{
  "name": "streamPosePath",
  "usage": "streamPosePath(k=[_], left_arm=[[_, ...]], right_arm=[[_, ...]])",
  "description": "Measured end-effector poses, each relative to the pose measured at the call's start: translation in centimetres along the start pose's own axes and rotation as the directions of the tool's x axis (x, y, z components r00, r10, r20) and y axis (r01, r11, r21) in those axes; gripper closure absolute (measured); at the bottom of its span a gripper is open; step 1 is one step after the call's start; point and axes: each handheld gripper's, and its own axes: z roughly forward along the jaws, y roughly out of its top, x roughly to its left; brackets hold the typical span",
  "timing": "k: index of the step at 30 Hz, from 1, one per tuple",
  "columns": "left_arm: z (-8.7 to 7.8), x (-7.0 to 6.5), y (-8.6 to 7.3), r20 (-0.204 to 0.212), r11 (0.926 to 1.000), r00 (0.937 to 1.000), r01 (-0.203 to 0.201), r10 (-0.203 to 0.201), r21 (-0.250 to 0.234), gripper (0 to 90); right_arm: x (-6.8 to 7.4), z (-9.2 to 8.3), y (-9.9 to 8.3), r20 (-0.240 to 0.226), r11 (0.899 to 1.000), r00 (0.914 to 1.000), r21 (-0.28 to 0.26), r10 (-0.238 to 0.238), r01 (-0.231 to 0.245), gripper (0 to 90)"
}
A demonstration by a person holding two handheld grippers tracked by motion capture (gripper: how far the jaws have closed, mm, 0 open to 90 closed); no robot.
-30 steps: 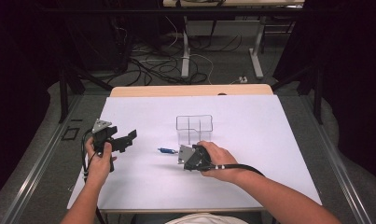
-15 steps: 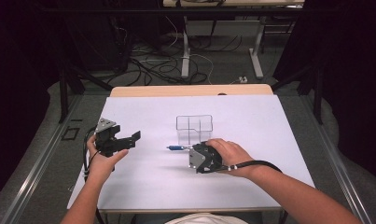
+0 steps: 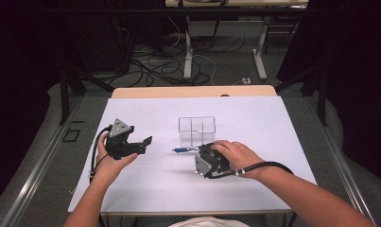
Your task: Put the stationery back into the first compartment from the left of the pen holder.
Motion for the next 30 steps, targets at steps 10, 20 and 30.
streamPosePath(k=[10, 20, 30], left_arm=[[0.4, -2.1, 0.6, 0.042, 0.9956, 0.995, -0.091, 0.091, 0.02, 24.8], [0.9, -3.5, 0.9, 0.104, 0.9847, 0.9811, -0.169, 0.163, 0.044, 32.0], [1.2, -5.1, 1.2, 0.176, 0.9619, 0.952, -0.265, 0.25, 0.067, 37.4]], right_arm=[[0.2, 0.2, 0.7, 0.015, 0.998, 0.9983, -0.006, -0.057, 0.057, 80.2], [0.4, 0.3, 1.0, 0.013, 0.997, 0.997, -0.01, -0.076, 0.076, 80.2], [0.6, 0.3, 1.2, 0.011, 0.995, 0.9953, -0.005, -0.097, 0.097, 80.2]])
